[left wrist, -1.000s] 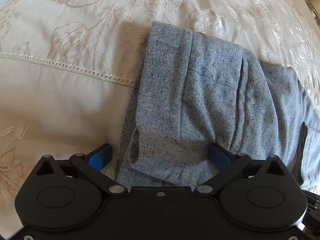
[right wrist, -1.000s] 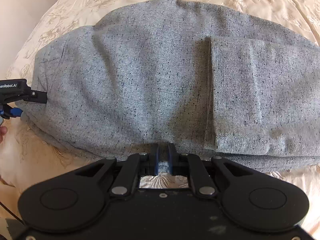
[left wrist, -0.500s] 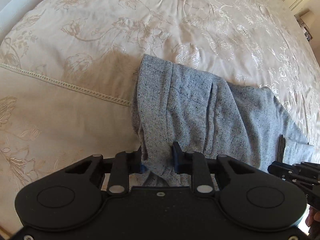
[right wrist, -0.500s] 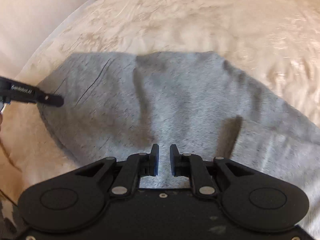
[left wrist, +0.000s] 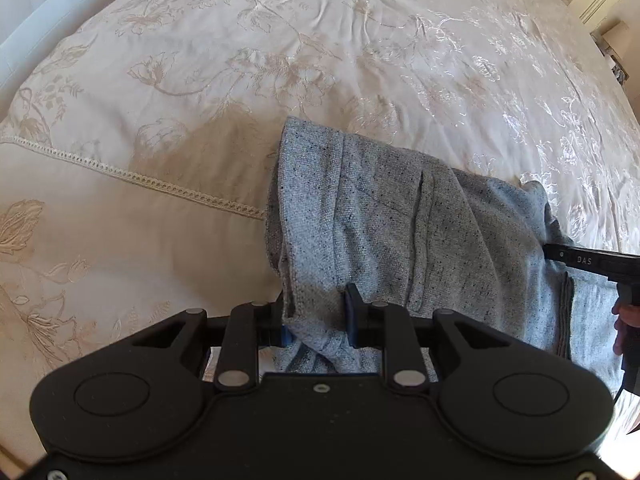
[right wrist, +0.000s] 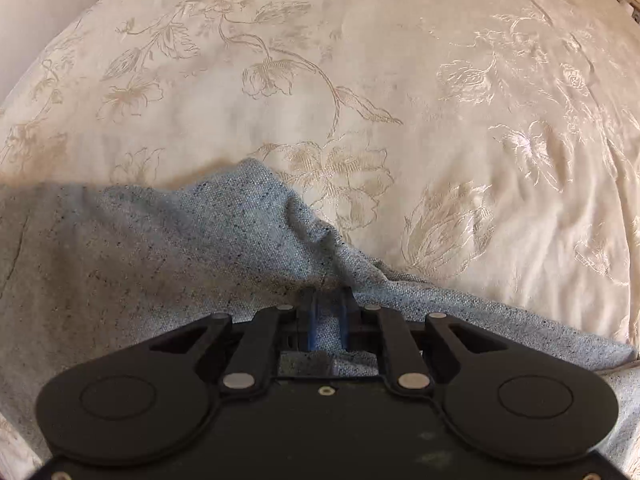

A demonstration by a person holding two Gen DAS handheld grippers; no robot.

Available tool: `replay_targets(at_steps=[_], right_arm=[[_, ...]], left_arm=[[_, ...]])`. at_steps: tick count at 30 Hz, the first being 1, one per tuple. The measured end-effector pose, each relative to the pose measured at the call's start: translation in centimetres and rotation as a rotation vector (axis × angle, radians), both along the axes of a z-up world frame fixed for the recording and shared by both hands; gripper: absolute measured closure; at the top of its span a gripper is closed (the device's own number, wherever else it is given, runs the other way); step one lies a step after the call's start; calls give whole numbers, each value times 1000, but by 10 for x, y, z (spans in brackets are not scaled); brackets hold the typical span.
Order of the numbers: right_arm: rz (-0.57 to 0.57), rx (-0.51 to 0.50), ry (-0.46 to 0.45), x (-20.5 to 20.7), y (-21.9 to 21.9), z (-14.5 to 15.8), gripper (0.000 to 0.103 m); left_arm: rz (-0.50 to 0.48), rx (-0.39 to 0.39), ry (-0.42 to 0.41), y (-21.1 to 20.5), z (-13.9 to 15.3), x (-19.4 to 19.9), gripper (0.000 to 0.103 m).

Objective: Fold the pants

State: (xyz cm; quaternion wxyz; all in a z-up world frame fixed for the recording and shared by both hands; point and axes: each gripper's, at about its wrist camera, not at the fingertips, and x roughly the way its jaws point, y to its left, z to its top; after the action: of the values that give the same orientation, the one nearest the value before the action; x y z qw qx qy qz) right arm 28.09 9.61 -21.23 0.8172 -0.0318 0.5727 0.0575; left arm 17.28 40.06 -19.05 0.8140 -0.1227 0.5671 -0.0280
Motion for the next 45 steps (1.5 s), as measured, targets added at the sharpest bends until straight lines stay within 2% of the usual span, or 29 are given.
replay_targets(at_steps=[1,3,7,9,12,14,16,19,23,27,30,32,35,38,41,43,45], right_arm=[[0,-5,-13,-4,2,4,88],[-7,60,-27,-24,3,20,88],[-13,141,-44,-93,9,46,88],[-4,149,-15,-125,16,44,88],[-14,123,87,-160,22,19,88],[-9,119,50,-175,24,10,88],[0,131,57,-173,22,15,88],[-43,276,22,-174,1,38,88],[-79,348,-55,-184,-39,68,88],[-132,373,-79,-195,-95,81,88],[-187,371,-70,-204,-139,79,88],[-225,371,-60,-210,-171,74,88],[-264,351,-51,-209,-211,65,88],[-299,346,-24,-211,-247,59,87],[-303,341,-18,-212,-272,58,78],[-281,333,-32,-209,-281,60,74],[-242,321,-54,-200,-283,63,70]], left_arm=[[-3,6,-7,-1,2,-1,72],[-6,6,-23,-2,6,-4,72],[-8,3,-41,-2,13,-8,72],[-5,-2,-52,-2,18,-10,73],[-4,-2,-73,-7,28,-13,74],[-11,-5,-88,-13,36,-15,75],[-26,28,-115,-23,46,-19,76],[-50,55,-157,-42,67,-25,77],[-83,76,-230,-80,104,-37,78],[-152,111,-311,-144,140,-46,82],[-219,103,-343,-206,153,-48,86],[-271,61,-355,-253,151,-49,93],[-359,-4,-316,-323,132,-46,103],[-417,-68,-229,-379,101,-48,101],[-418,-61,-158,-406,78,-56,96],[-384,-36,-134,-404,70,-62,89],[-326,5,-110,-390,64,-66,89]])
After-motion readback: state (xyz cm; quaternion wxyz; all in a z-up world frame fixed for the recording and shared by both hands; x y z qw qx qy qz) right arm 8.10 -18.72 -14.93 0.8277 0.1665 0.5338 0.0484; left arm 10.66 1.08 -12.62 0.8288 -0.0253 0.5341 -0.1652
